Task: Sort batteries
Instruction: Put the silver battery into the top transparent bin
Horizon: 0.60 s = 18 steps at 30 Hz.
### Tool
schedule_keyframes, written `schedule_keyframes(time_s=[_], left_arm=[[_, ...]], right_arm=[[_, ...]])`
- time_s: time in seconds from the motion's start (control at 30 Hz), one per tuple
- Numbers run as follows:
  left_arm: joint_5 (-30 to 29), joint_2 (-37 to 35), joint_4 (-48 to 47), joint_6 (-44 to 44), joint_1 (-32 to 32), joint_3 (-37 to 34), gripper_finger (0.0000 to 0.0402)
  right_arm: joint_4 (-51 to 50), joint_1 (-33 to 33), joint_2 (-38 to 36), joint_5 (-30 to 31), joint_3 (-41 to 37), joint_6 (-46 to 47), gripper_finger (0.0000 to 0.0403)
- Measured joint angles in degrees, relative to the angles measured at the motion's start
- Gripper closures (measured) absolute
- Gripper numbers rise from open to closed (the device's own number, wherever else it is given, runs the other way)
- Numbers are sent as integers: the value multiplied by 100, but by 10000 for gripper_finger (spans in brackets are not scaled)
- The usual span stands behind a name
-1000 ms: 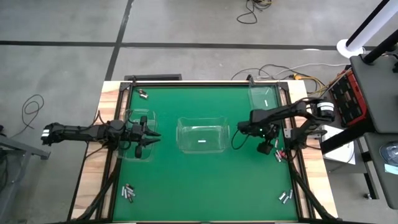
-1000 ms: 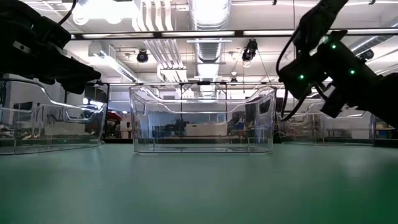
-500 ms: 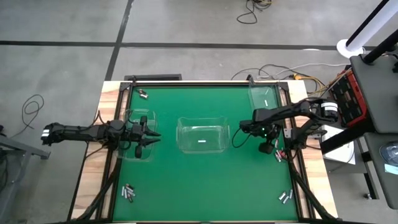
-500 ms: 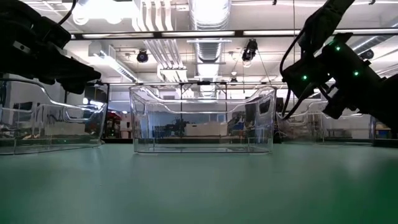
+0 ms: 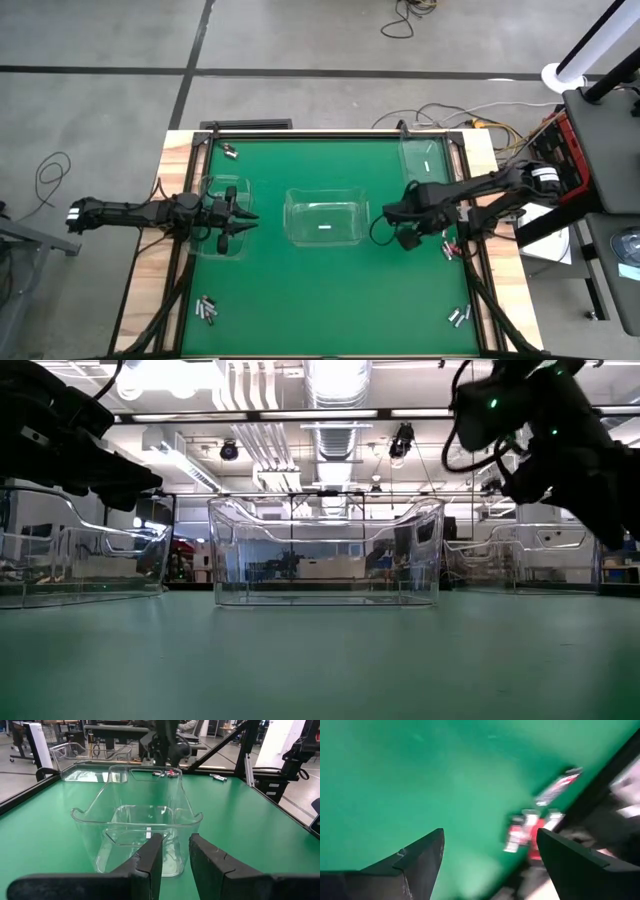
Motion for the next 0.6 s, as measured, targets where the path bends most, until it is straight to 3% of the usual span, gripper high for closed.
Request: schedule_keyframes(time_s=[0.13, 0.4, 0.47, 0.6], left_arm=[[0, 0, 0, 0, 0, 0, 324], [0, 2, 0, 0, 0, 0, 324], [0, 2, 0, 0, -1, 0, 324], [0, 5, 1, 0, -2, 0, 324]], right_arm=[[534, 763, -128, 544, -32, 2244, 106], [104, 1935, -150, 1273, -434, 6014, 137], [37, 2096, -146, 1360, -602, 6494, 147], [4, 2085, -142, 1415, -991, 6579, 165]])
